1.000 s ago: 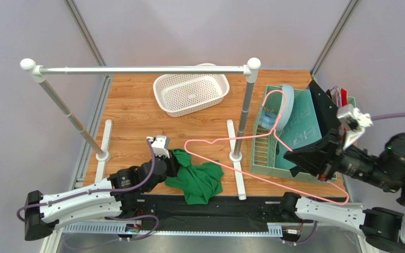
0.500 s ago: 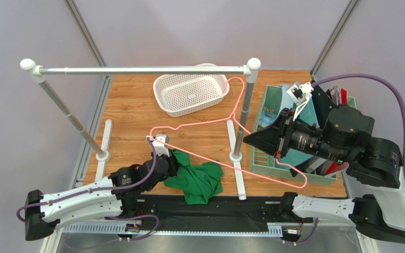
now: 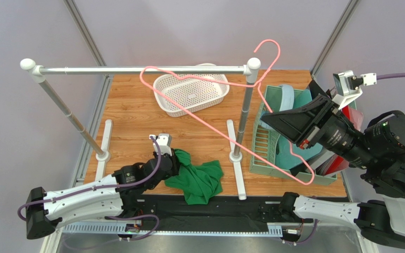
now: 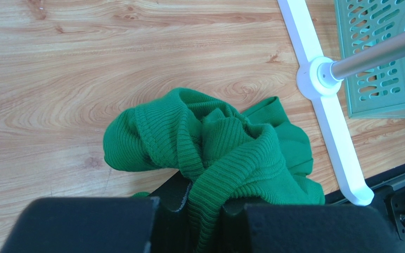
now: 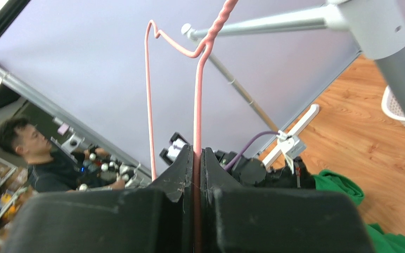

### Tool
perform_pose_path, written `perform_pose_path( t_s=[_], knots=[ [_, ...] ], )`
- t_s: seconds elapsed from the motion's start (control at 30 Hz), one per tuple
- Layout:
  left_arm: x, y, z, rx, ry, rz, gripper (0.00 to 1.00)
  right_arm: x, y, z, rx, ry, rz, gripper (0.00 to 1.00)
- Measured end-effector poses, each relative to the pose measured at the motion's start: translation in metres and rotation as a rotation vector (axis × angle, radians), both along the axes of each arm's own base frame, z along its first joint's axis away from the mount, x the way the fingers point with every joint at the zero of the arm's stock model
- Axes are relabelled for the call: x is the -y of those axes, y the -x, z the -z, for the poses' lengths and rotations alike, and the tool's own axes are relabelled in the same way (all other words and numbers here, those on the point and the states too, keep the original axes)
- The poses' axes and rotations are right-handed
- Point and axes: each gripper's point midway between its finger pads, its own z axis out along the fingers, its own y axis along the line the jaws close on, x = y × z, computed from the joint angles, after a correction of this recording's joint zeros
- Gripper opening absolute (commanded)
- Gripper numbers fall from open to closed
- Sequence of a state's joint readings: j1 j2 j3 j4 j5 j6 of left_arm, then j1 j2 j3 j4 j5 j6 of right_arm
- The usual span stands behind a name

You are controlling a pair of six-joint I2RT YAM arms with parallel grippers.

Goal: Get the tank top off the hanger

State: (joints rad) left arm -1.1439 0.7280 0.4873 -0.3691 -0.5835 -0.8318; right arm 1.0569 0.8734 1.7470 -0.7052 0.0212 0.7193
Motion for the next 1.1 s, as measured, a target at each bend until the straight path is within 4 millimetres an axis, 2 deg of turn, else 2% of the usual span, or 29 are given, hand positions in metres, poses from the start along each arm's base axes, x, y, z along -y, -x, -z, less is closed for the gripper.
perform_pose_path(
  t_s=[0.13, 0.27, 0.37, 0.5, 0.7, 0.87, 0.97, 1.1],
  knots=[
    [0.001, 0.001, 0.002, -0.009, -0.004, 0.002, 0.0, -0.009, -0.024, 0.002, -0.044, -0.014, 0.09, 0.0],
    [0.002, 0.001, 0.003, -0.016, 0.005, 0.001, 0.0, -0.036, -0.045, 0.018, -0.079, 0.062, 0.149, 0.0],
    [0.003, 0.002, 0.002, -0.019, 0.011, 0.003, 0.0, -0.06, -0.047, 0.032, -0.066, 0.151, 0.153, 0.0],
    [0.003, 0.003, 0.002, -0.021, 0.014, 0.006, 0.0, -0.08, -0.044, 0.052, -0.023, 0.29, 0.162, 0.0],
    [0.005, 0.003, 0.001, -0.022, 0.023, 0.009, 0.0, -0.07, -0.055, 0.066, 0.009, 0.391, 0.252, 0.0],
    [0.005, 0.003, 0.001, -0.023, 0.03, 0.006, 0.0, -0.058, -0.066, 0.063, 0.035, 0.437, 0.349, 0.0],
    [0.006, 0.002, 0.0, -0.023, 0.035, 0.005, 0.0, -0.059, -0.069, 0.064, 0.052, 0.471, 0.401, 0.0],
    [0.005, 0.002, 0.0, -0.023, 0.035, 0.003, 0.0, -0.06, -0.069, 0.084, 0.083, 0.578, 0.471, 0.0]
  ],
)
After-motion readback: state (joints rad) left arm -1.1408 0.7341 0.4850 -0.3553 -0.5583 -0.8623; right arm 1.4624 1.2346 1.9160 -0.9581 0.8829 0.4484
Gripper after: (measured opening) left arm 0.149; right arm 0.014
